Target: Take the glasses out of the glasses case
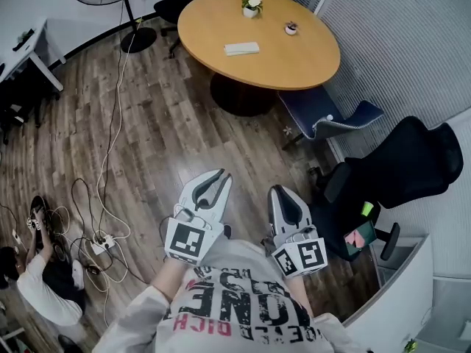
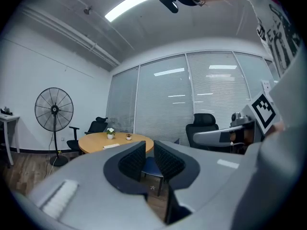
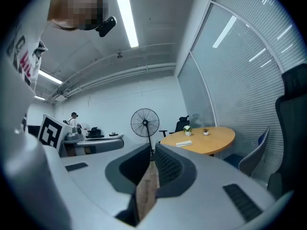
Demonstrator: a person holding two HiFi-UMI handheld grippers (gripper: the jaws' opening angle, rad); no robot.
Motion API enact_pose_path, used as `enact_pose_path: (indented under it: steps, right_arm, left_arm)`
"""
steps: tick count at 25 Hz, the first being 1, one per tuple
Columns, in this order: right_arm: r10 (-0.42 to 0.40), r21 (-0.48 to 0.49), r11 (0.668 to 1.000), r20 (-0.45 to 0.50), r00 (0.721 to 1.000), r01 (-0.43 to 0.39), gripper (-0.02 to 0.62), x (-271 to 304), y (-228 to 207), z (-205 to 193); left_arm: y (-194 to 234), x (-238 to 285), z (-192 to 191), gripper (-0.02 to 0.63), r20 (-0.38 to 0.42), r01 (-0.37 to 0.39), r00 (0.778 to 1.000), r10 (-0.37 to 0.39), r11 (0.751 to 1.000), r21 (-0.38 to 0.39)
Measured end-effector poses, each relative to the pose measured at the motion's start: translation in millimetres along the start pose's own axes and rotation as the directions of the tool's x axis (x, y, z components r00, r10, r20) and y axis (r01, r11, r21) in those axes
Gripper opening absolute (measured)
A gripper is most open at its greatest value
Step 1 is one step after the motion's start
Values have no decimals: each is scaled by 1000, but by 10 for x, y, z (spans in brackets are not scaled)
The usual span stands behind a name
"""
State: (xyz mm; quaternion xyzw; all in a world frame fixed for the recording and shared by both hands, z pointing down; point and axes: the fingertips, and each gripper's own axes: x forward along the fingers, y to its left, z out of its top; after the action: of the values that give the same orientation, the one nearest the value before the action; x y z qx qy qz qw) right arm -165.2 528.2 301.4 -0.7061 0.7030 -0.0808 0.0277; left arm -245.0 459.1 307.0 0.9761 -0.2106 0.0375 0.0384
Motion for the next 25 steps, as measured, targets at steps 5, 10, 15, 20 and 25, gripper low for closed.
enact_pose_path:
  steps: [5,10,15,20,25]
  right_arm:
    - [-5,20,1000,-22,1000,5,23,262,-125,-33]
    - [-6,28,1000,-38,999,7,23,805,-310,-8]
    - [-14,14,1000,-36,999,14,23,1459,-491,169]
    - [-34,-1,999,-28,999,34,23,1944,-530,309]
    - [-41,3,999,-39,998,41,23,2248,-583,298]
  left_arm:
    - [169,213,-50,63,-12,27,1000,-27,999,20]
    - [590,582,-42,61,-32,23,999,-23,999,-23]
    - [1148,1037,111,61,-16,51,999,-50,998,41]
    - [1561,1318,246,61,-22,67,998,-66,998,19]
    - [1825,1544,261,61,-19,74,997,-74,997,-1]
